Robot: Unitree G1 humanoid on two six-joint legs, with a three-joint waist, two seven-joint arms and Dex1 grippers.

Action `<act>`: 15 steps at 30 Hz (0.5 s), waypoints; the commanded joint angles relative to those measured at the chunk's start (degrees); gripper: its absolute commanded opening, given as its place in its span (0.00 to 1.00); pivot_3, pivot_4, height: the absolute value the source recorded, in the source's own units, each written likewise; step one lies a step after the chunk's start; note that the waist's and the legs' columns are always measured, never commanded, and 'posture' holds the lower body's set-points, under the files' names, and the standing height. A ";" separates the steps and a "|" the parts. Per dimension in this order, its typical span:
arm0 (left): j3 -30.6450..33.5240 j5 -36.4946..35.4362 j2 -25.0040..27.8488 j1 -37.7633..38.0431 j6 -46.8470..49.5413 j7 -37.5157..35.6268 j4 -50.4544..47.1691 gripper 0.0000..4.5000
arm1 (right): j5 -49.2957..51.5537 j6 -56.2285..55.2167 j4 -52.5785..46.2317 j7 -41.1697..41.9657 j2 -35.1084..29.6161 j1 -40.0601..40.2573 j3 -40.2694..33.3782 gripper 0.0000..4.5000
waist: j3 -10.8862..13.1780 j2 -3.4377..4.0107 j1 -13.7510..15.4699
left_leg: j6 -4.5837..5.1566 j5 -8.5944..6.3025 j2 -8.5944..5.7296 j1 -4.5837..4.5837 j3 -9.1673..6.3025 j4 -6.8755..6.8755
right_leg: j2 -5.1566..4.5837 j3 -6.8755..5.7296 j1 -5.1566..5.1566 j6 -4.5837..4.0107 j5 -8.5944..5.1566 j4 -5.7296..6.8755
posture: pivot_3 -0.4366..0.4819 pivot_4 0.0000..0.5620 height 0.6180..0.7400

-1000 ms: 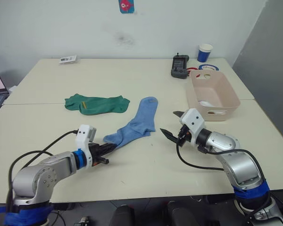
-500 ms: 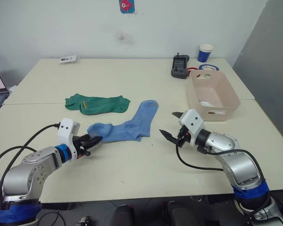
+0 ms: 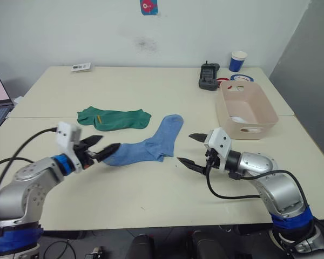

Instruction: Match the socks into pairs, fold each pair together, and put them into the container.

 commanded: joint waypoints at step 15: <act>-15.81 11.35 -8.10 -12.19 -0.24 3.25 12.01 0.99 | 0.29 0.77 -4.00 -2.22 -1.43 0.37 -0.05 1.00 | 0.00 -0.01 -0.07 | 0.00 0.00 0.01 -0.02 -0.06 0.02 | 0.20 -0.04 -0.01 0.00 0.00 0.02 | 0.48 0.27 1.00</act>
